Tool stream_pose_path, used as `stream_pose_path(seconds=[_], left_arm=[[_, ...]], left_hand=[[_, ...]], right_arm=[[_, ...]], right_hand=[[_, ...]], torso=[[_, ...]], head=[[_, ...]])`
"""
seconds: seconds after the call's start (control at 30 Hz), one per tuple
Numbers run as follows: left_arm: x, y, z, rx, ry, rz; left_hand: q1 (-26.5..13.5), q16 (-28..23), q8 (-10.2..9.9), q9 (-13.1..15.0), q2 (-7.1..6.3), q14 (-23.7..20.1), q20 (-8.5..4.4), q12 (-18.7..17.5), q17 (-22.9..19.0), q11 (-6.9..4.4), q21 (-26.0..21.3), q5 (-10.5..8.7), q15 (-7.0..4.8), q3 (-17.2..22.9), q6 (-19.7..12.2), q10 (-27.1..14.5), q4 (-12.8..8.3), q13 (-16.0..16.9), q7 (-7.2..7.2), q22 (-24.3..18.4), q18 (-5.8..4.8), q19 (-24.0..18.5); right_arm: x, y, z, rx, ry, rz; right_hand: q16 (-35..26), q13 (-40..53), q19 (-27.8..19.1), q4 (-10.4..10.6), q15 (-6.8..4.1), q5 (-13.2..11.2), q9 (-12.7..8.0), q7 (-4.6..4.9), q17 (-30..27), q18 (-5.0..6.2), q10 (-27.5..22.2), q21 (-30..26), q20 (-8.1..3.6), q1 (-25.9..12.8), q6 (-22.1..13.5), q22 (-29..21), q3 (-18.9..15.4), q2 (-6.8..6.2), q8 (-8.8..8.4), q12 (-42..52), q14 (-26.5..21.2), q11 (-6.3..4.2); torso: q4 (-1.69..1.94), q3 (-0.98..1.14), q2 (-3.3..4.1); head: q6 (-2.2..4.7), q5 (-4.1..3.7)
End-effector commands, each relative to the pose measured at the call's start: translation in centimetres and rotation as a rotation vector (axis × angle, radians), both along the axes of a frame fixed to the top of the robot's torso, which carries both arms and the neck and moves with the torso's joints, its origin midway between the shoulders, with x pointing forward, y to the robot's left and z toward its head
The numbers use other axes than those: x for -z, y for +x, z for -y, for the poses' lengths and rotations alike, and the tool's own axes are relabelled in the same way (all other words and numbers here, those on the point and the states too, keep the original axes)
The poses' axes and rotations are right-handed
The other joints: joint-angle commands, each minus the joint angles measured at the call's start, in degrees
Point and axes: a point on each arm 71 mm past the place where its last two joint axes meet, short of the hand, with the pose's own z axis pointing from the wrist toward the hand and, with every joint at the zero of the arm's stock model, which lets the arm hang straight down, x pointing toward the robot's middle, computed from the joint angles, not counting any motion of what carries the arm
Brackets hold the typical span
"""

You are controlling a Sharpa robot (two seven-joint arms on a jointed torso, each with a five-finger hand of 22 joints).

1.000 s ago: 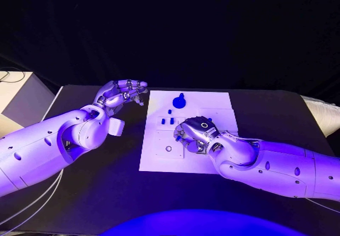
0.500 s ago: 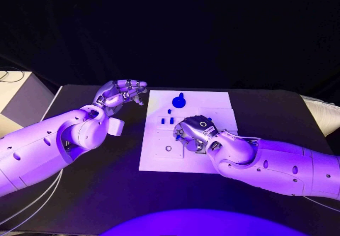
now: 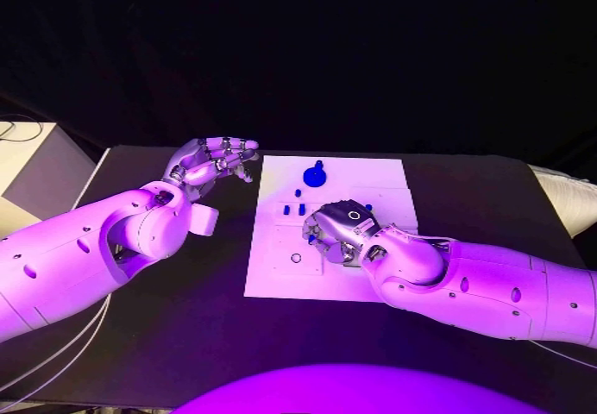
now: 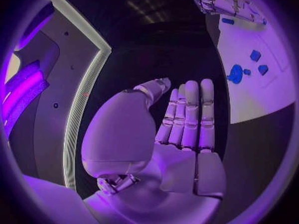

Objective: Assemble the parts on the task board

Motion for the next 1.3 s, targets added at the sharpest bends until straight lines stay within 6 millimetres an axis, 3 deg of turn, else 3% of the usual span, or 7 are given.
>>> stream_pose_path(seconds=[0.03, 0.73, 1.3], left_arm=[[-0.08, -0.01, 0.09, 0.002, -0.009, 0.003], [0.09, 0.0, -0.02, 0.001, -0.007, -0.002], [0.15, -0.01, -0.03, 0.001, -0.006, -0.005]], left_hand=[[0.4, -0.2, 0.2, -0.1, 0.01, 0.0, -0.06, 0.3, -0.1, -0.08, -0.3, 0.2, -0.23, -0.3, 0.1, -0.3, 0.0, -0.1, 0.16, -0.1, 0.85, 0.5], [0.4, -0.2, 0.2, -0.1, 0.01, 0.0, -0.06, 0.3, -0.1, -0.08, -0.3, 0.2, -0.23, -0.3, 0.1, -0.3, 0.0, -0.1, 0.16, -0.1, 0.85, 0.5], [0.6, -0.4, 0.3, -0.1, 0.16, 0.2, -0.13, 0.3, -0.2, -0.08, -0.6, 0.18, -0.26, -0.5, 0.2, -0.3, 0.2, -0.2, 0.14, -0.3, 0.84, 0.8]], right_arm=[[0.89, -0.32, 0.14, -0.005, -0.052, -0.037], [0.29, -0.57, 0.49, 0.029, 0.019, 0.028], [0.44, -0.57, 0.49, 0.03, 0.011, 0.015]], right_hand=[[0.2, 0.0, 0.3, 0.0, -0.52, 0.0, 0.0, 0.02, 0.0, -0.81, 2.3, 0.3, -0.01, -0.3, 0.3, -0.1, 0.5, 0.25, 0.19, 0.1, 1.6, -1.9], [0.5, 0.1, 0.4, -0.1, -0.53, 0.0, 0.1, -0.02, 0.2, -0.9, 2.4, 0.7, -0.01, -0.4, 0.3, 0.4, 0.6, 0.27, 0.23, 0.0, 1.7, -1.93], [0.6, 0.1, 0.5, -0.1, -0.54, 0.0, 0.2, -0.02, 0.4, -0.97, 2.4, 1.0, -0.01, -0.4, 0.3, 0.7, 0.6, 0.25, 0.25, 0.0, 1.7, -1.93]], torso=[[0.01, 0.01, -0.01], [-0.03, 0.12, 0.04], [-0.03, -0.01, 0.03]], head=[[-0.07, 0.06], [-0.08, 0.21], [-0.25, 0.22]])
